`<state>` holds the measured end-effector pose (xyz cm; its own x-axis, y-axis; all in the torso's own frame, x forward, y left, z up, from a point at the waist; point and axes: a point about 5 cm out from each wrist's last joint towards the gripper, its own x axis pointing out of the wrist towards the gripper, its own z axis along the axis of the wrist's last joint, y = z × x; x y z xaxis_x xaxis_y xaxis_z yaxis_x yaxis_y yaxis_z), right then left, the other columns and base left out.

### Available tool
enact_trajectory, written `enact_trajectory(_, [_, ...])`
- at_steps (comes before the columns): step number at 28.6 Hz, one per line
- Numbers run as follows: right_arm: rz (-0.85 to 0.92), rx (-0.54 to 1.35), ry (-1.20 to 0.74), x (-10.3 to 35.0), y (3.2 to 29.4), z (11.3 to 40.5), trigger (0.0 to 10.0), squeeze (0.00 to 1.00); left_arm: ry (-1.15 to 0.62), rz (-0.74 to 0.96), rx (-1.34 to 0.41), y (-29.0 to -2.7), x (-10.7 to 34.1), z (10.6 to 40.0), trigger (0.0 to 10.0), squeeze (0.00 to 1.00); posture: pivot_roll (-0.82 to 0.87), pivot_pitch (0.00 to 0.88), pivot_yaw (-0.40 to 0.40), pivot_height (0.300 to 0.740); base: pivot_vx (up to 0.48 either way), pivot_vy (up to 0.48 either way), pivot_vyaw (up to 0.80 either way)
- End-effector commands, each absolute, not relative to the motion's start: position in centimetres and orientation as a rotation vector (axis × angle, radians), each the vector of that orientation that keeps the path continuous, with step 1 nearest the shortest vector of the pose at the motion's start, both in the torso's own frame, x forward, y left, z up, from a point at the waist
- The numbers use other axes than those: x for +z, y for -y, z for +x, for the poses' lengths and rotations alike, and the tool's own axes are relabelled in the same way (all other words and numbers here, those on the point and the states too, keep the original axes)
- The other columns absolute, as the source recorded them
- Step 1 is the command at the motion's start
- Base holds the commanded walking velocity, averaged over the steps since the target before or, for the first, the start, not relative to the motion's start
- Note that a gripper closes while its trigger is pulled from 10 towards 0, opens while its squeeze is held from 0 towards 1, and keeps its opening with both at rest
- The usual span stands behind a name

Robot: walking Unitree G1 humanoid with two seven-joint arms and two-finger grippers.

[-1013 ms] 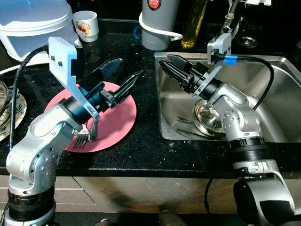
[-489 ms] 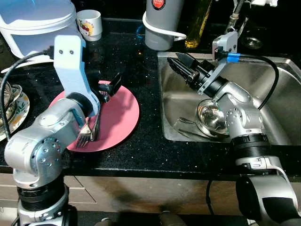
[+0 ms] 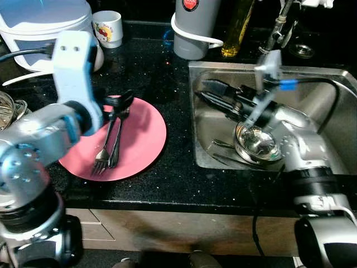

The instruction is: Kitchen organization

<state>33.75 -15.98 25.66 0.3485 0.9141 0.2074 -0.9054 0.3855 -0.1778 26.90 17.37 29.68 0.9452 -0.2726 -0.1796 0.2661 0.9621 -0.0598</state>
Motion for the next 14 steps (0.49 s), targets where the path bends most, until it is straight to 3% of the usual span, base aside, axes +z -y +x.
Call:
enact_trajectory(1, [-0.027, 1.229, 0.296, 25.8, 16.0, 33.2, 10.0, 0.0, -0.223, -0.021, -0.302, -17.4, 29.4, 26.7, 10.0, 0.0, 0.09, 0.098, -0.049, 0.74, 0.0, 0.0, 0.0])
enact_trajectory(8, [0.015, 1.258, 0.313, 25.7, 15.7, 32.7, 10.0, 0.0, -0.287, -0.031, -0.332, -18.1, 28.5, 26.8, 10.0, 0.0, 0.09, 0.107, -0.043, 0.74, 0.0, 0.0, 0.0])
enact_trajectory(14, [0.036, 1.296, 0.313, 25.6, 15.3, 32.2, 10.0, 0.0, -0.372, -0.034, -0.428, -17.2, 26.9, 26.8, 10.0, 0.0, 0.09, 0.111, -0.042, 0.74, 0.0, 0.0, 0.0])
